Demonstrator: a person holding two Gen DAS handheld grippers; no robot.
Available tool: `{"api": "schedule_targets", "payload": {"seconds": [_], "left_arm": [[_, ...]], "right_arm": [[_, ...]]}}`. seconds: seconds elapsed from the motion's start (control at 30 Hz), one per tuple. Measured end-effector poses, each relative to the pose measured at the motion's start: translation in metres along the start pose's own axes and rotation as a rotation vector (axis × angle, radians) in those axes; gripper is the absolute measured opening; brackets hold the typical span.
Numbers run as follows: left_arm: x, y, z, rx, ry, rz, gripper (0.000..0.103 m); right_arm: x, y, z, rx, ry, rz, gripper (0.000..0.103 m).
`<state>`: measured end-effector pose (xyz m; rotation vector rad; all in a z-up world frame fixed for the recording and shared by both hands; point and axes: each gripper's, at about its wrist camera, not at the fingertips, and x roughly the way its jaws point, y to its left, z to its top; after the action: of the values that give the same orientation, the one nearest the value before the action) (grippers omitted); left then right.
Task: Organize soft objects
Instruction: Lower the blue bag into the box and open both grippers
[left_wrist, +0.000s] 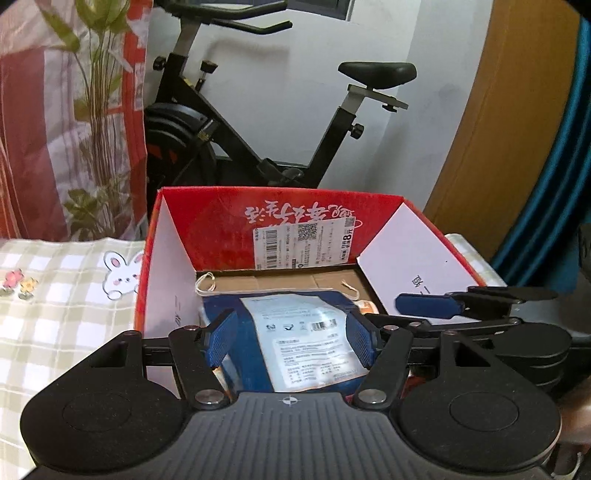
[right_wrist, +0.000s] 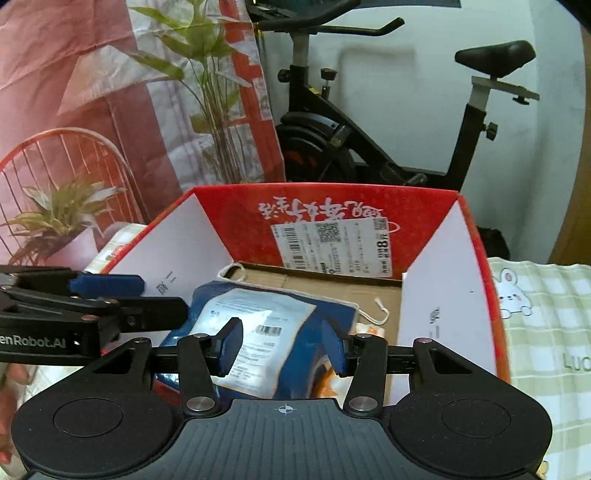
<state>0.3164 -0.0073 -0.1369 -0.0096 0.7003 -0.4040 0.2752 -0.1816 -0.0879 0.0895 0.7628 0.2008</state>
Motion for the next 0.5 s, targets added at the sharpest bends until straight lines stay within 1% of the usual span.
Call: {"api": "schedule_targets", "payload": {"seconds": [0.1,0.17,0.2,0.27,0.3,0.33,0.37,0.4,0.47,0.5], "left_arm": [[-0.006,-0.003,0.0,0.021,-0.009,0.024,0.068],[-0.012,-0.004,-0.001,0.031,-0.016,0.038,0.07],[-0.015,-0.005,-0.002,0.035,-0.019,0.046,0.074],[-0.023,-0.007,-0.003,0.045,-0.028,0.068,0.082],[-0.029,-0.009,-0.005,0.052,-0.033,0.083,0.088],[-0.034,-0.01,-0.006,0.057,-0.039,0.099,0.095],[-0.038,-0.011,-0.007,0.061,-0.046,0.119,0.098],[-0.043,-0.012,-0.008,0.062,-0.056,0.143,0.102],[-0.053,-0.013,-0.01,0.058,-0.075,0.181,0.103],[-0.057,-0.013,-0.012,0.05,-0.082,0.187,0.103]], "right_arm": [[-0.008,-0.001,-0.001,-0.005,-0.012,-0.016,0.045],[-0.016,-0.001,-0.003,-0.018,-0.028,-0.021,0.046],[-0.02,0.0,-0.004,-0.027,-0.035,-0.024,0.047],[-0.029,0.001,-0.005,-0.047,-0.051,-0.029,0.055],[-0.035,0.002,-0.006,-0.052,-0.063,-0.025,0.059],[-0.041,0.003,-0.007,-0.053,-0.079,-0.016,0.072],[-0.047,0.003,-0.008,-0.049,-0.098,-0.008,0.087],[-0.054,0.003,-0.009,-0.044,-0.121,-0.001,0.092],[-0.067,0.002,-0.01,-0.04,-0.156,0.005,0.102],[-0.072,0.002,-0.01,-0.039,-0.164,0.004,0.103]]}}
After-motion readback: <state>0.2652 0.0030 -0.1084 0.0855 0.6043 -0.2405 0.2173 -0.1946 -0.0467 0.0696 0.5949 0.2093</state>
